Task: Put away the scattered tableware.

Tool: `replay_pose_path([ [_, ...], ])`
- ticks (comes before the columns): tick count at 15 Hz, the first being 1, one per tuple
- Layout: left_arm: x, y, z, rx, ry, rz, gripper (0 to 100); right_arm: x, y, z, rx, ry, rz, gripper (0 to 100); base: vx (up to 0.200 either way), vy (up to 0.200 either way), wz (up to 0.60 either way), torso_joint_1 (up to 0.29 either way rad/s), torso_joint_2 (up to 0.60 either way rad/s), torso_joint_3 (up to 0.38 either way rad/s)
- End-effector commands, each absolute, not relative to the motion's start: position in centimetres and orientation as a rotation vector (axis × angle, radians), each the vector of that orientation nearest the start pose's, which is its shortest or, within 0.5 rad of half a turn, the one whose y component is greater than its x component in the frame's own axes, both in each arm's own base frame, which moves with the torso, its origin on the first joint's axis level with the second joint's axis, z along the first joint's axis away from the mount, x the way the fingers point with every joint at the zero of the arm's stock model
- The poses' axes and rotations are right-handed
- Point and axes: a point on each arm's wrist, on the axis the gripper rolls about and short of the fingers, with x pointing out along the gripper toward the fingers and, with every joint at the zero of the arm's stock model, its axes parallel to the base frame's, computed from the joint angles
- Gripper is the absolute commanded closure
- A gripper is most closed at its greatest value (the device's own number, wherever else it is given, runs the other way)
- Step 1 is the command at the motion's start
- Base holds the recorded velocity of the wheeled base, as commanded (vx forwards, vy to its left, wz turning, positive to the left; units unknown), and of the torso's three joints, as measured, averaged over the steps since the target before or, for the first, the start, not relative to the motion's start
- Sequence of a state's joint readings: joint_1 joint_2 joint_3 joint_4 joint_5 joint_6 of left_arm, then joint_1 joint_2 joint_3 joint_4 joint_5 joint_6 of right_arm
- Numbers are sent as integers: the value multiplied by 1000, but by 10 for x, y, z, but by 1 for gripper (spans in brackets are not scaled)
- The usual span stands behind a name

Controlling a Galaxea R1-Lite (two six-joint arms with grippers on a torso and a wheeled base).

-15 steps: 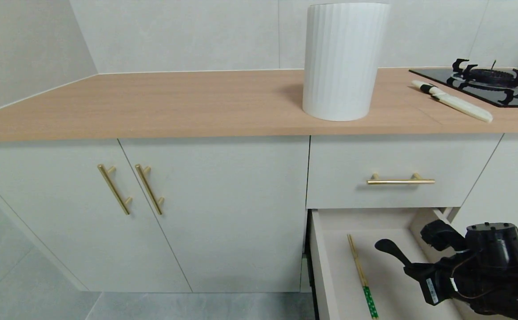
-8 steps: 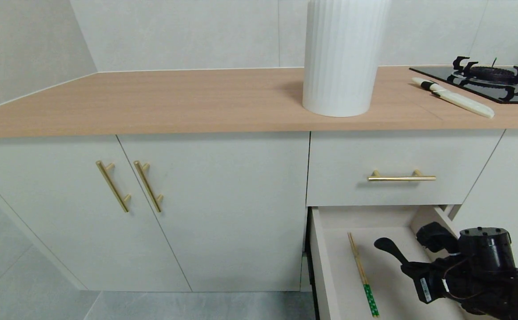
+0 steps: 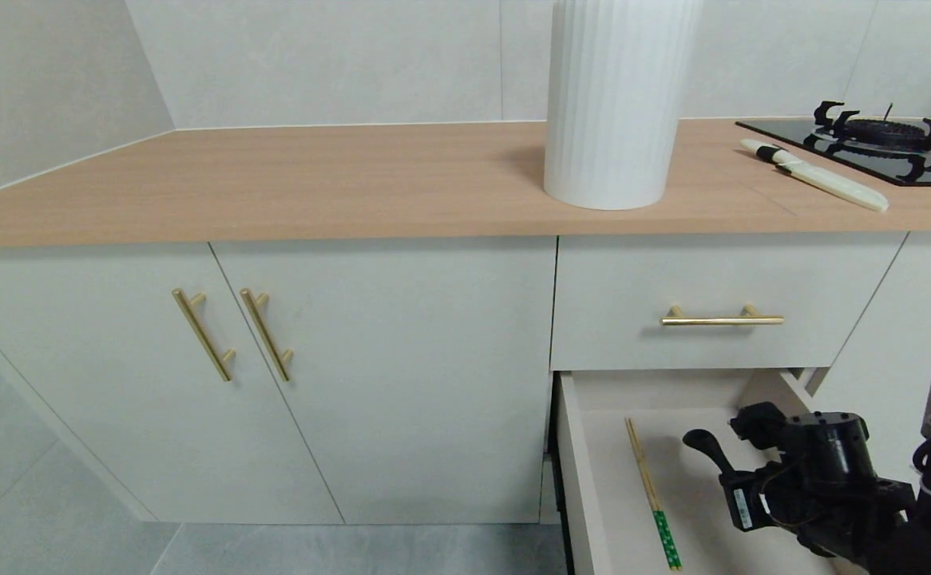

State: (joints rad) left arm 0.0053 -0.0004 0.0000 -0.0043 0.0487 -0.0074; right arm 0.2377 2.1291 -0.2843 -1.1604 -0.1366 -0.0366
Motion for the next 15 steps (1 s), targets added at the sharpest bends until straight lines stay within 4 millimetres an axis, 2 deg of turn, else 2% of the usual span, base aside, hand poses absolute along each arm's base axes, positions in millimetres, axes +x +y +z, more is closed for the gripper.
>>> replay_pose_path([
  [1,-23,1,76,-8,-5,55,0,262,60,-22,-171,740,105,100,0,0,0,0,0,0],
  [8,-23,1,76,-8,-5,55,0,266,60,-40,-166,789,95,100,0,0,0,0,0,0],
  [14,-23,1,76,-8,-5,57,0,266,60,-44,-168,800,95,100,0,0,0,0,0,0],
  [15,-23,1,76,-8,-5,55,0,266,60,-44,-168,797,95,0,0,0,0,0,0,0],
])
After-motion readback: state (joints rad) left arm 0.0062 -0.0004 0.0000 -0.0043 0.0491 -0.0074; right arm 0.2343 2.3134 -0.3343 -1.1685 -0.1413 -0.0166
